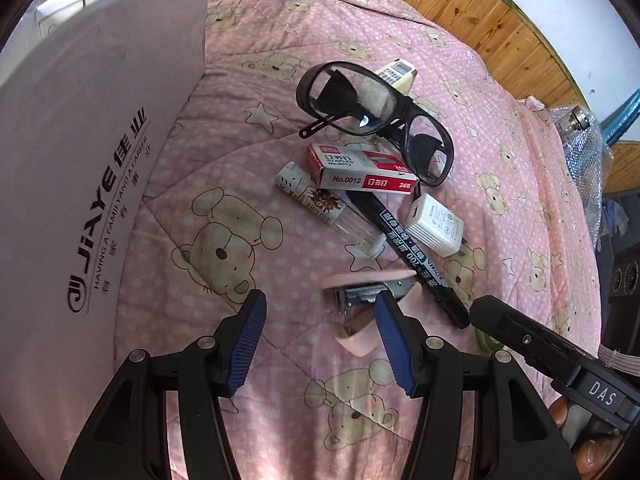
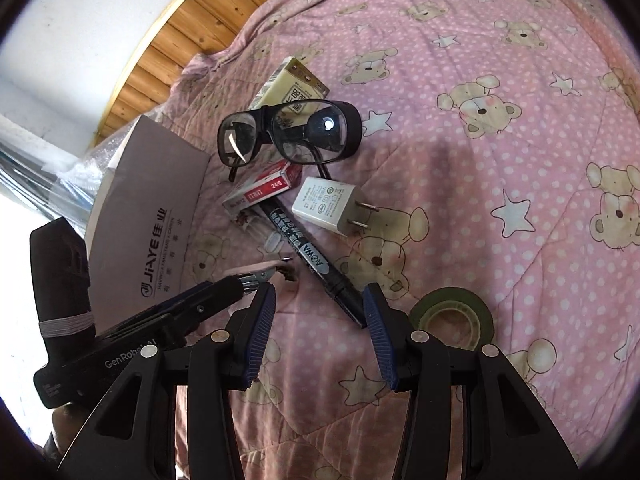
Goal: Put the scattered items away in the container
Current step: 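Move both tools back over the remaining scattered items, then grasp the black marker with the left tool while the right tool grasps the white charger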
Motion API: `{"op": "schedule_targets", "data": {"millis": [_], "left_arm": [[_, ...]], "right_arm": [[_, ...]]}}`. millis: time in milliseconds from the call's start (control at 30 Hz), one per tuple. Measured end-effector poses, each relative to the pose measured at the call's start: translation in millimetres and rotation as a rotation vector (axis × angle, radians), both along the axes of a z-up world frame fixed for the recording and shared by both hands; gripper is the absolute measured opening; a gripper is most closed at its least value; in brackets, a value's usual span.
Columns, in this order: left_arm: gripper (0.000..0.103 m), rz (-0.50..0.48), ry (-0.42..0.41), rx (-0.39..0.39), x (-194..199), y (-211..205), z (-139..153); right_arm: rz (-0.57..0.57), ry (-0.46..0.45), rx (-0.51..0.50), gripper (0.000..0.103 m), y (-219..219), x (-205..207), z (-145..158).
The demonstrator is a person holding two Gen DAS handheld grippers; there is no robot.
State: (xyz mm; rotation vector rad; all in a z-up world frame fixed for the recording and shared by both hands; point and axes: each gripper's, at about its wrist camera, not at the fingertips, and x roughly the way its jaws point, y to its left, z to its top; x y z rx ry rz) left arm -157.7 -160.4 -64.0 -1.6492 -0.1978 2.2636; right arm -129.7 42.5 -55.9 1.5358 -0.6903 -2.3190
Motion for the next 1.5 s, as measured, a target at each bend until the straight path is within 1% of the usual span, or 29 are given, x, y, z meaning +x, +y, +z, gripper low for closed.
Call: {"op": "schedule_targets", "data": {"millis": [33, 100, 233, 367, 433, 533, 567, 600, 633, 667, 700, 733, 767, 833, 900, 967, 1067, 1167, 1233, 1267, 1333, 1433, 1467, 1500], "left_arm": [[0.058, 0.002, -0.001, 0.004, -1, -1, -2], [0.063, 0.002, 0.006, 0.008, -2, -1, -5], [0.066, -0.010, 0.019, 0.006, -2, 0, -6], [0.070, -0.007, 0.027, 0.006, -1, -4, -8], [0.071, 0.007, 0.030, 0.002, -1, -7, -8], [0.071, 0.054, 0.032, -0.021, -1, -16, -6], [0.071, 0.078, 0.036, -0.040, -1, -20, -5], [0.067, 0.098, 0.041, -0.063, 0, -23, -4], [0.066, 0.104, 0.040, -0.072, 1, -24, -4], [0.065, 0.109, 0.038, -0.082, 2, -25, -4], [0.064, 0.115, 0.040, -0.085, 3, -26, -3], [0.064, 0.120, 0.046, -0.076, 5, -27, -1], [0.064, 0.124, 0.055, -0.067, 7, -28, 2], [0.064, 0.119, 0.079, -0.058, 11, -27, 9], [0.064, 0.094, 0.106, -0.028, 15, -22, 18], [0.064, 0.051, 0.120, 0.017, 17, -13, 25], [0.064, -0.030, 0.126, 0.084, 16, 8, 29], [0.064, -0.118, 0.115, 0.108, 15, 34, 27], [0.064, -0.182, 0.115, 0.101, 15, 50, 23], [0.064, -0.216, 0.127, 0.093, 15, 57, 21], [0.064, -0.262, 0.146, 0.064, 15, 69, 16], [0.064, -0.267, 0.136, -0.014, 9, 75, 11], [0.064, -0.246, 0.136, -0.062, 7, 73, 8], [0.064, -0.222, 0.130, -0.094, 4, 68, 4]], "right_arm": [[0.000, -0.005, 0.005, 0.049, 0, 0, -2], [0.000, -0.012, 0.015, 0.049, 0, -2, -5], [-0.005, -0.017, 0.022, 0.049, 2, -8, -8], [0.003, 0.015, 0.054, 0.049, 0, -24, -1], [0.025, 0.008, 0.072, 0.049, -3, -33, -2], [0.062, -0.055, 0.074, 0.049, -10, -37, -11], [0.076, -0.045, 0.090, 0.049, -15, -34, -9], [0.123, -0.064, 0.070, 0.046, -22, -30, -9], [0.180, -0.099, -0.009, 0.043, -30, -26, -10], [0.218, -0.107, -0.070, 0.043, -37, -21, -9], [0.262, -0.093, -0.073, 0.044, -45, -14, -6], [0.288, -0.080, -0.046, 0.044, -50, -9, -4], [0.297, -0.075, -0.027, 0.044, -52, -7, -4], [0.263, -0.086, -0.042, 0.044, -44, -6, -8], [0.212, -0.068, -0.035, 0.044, -32, -10, -5], [0.148, -0.024, -0.001, 0.044, -15, -13, 3], [0.033, 0.028, 0.063, 0.044, 12, -20, 11], [-0.016, 0.039, 0.088, 0.046, 28, -32, 12], [-0.009, 0.061, 0.107, 0.047, 29, -41, 10], [0.000, 0.070, 0.115, 0.047, 29, -45, 10], [0.051, 0.082, 0.111, 0.047, 25, -56, 10], [0.159, 0.093, 0.107, 0.047, 10, -63, 4], [0.181, 0.077, 0.123, 0.047, 5, -66, 0], [0.193, 0.045, 0.147, 0.047, 2, -67, -6]]}}
